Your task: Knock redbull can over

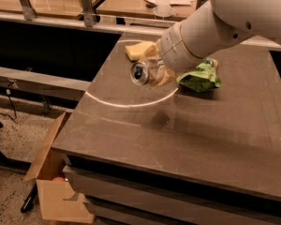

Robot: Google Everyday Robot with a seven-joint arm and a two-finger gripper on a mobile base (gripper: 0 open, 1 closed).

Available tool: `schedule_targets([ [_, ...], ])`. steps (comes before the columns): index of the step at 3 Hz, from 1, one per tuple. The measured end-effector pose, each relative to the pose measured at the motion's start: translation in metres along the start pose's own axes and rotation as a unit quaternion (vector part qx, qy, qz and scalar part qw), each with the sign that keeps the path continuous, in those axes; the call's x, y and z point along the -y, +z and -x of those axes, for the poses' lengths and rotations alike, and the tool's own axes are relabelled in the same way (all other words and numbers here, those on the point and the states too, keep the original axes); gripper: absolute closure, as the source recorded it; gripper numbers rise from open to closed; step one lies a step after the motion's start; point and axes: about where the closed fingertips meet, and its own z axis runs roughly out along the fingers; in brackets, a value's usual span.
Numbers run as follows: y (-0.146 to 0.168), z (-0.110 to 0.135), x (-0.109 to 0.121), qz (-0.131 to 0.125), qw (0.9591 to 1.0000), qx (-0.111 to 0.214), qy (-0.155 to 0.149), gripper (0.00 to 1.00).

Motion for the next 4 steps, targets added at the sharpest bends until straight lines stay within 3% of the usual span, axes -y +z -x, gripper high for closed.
schedule_targets([
  [1,0.002,-0.016,-0.030,0.091,0.9922,-0.070,-0.049,1.00],
  [2,0.002,-0.026,-0.046,0.138,0.9834,-0.097,-0.068,1.00],
  [3,0.009,-0.032,-0.064,0.195,0.9710,-0.114,-0.079,0.74],
  [4,0.016,-0.033,-0.078,0.225,0.9621,-0.131,-0.079,0.43],
])
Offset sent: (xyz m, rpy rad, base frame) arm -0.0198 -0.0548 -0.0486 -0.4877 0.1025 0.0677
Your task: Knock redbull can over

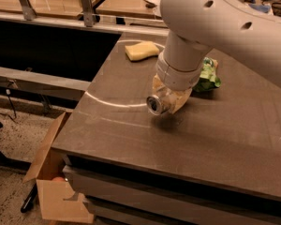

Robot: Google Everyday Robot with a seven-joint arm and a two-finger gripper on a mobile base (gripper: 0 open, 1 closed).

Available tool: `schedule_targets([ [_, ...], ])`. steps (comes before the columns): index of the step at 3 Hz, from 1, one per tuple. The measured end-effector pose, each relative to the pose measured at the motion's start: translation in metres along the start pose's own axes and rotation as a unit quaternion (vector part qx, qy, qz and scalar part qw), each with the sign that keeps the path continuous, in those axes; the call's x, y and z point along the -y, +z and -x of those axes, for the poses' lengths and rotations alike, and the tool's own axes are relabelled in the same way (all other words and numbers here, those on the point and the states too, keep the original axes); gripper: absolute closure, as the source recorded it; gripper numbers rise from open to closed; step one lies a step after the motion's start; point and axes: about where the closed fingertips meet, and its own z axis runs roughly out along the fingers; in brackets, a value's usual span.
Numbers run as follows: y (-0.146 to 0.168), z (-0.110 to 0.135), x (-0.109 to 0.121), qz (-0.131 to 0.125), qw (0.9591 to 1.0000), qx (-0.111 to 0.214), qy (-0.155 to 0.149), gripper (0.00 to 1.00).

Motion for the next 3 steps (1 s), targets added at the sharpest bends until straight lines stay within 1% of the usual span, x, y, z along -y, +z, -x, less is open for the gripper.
schedule_targets([
  [1,0.009,0.006,-0.005,0.014,0.9999,0.000,0.008,0.12],
  [2,0.011,0.008,-0.006,0.017,0.9998,0.002,0.013,0.00],
  [3,-0.004,0.004,0.001,-0.014,0.9993,0.004,0.036,0.00],
])
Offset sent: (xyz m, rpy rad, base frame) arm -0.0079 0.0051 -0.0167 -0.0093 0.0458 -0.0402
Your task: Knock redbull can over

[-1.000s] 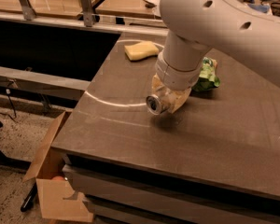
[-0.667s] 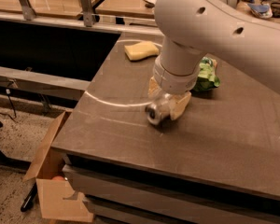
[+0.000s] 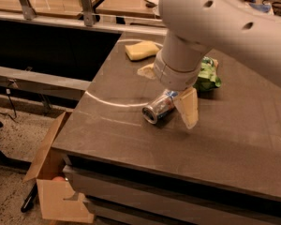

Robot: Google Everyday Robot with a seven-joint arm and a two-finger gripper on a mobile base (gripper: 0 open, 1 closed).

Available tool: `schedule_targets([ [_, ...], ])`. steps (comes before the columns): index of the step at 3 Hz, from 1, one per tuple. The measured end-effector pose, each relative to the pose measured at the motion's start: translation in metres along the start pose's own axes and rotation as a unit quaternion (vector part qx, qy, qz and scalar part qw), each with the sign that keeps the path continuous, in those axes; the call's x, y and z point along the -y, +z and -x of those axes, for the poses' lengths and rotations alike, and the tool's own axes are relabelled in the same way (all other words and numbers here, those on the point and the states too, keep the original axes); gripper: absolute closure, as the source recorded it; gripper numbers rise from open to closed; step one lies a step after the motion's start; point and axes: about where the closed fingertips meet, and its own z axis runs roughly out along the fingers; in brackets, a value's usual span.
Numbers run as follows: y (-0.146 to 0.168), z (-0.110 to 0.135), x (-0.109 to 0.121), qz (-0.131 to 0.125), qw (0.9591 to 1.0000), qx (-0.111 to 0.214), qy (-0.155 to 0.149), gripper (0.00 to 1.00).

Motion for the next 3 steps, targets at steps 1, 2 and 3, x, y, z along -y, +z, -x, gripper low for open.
schedule_targets([
  [1,-0.024,-0.008,0.017,-0.072,0.9969,-0.001,0.031,0.00],
  [2,-0.062,-0.025,0.003,-0.153,0.9828,-0.026,0.099,0.00],
  [3,-0.099,-0.057,-0.027,-0.244,0.9462,-0.090,0.193,0.00],
])
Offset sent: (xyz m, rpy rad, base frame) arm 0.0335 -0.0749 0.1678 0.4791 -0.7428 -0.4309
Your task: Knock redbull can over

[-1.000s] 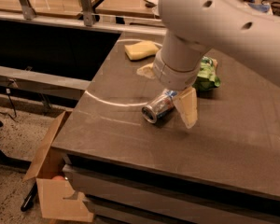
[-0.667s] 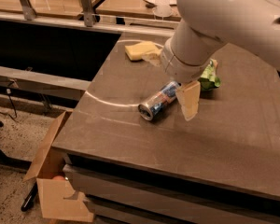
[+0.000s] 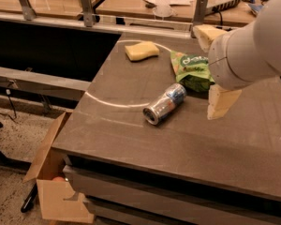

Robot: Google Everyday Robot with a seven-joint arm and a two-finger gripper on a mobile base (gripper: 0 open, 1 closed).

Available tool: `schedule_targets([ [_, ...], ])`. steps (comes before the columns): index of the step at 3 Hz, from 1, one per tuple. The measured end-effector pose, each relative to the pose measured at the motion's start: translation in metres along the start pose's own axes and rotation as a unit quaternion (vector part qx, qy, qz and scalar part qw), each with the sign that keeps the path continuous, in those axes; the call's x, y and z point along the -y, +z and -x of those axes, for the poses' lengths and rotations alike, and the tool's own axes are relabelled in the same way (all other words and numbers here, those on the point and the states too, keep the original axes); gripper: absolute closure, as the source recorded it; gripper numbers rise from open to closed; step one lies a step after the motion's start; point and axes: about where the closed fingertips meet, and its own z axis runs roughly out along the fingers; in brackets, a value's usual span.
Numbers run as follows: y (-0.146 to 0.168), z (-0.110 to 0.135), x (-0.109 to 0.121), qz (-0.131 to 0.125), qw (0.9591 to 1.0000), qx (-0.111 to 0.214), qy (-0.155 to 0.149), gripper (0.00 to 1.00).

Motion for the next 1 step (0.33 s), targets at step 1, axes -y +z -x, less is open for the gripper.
schedule_targets([
  [1,0.0034,0.0079,0.0123,-0.015,0.9998,0.013,0.000,0.00],
])
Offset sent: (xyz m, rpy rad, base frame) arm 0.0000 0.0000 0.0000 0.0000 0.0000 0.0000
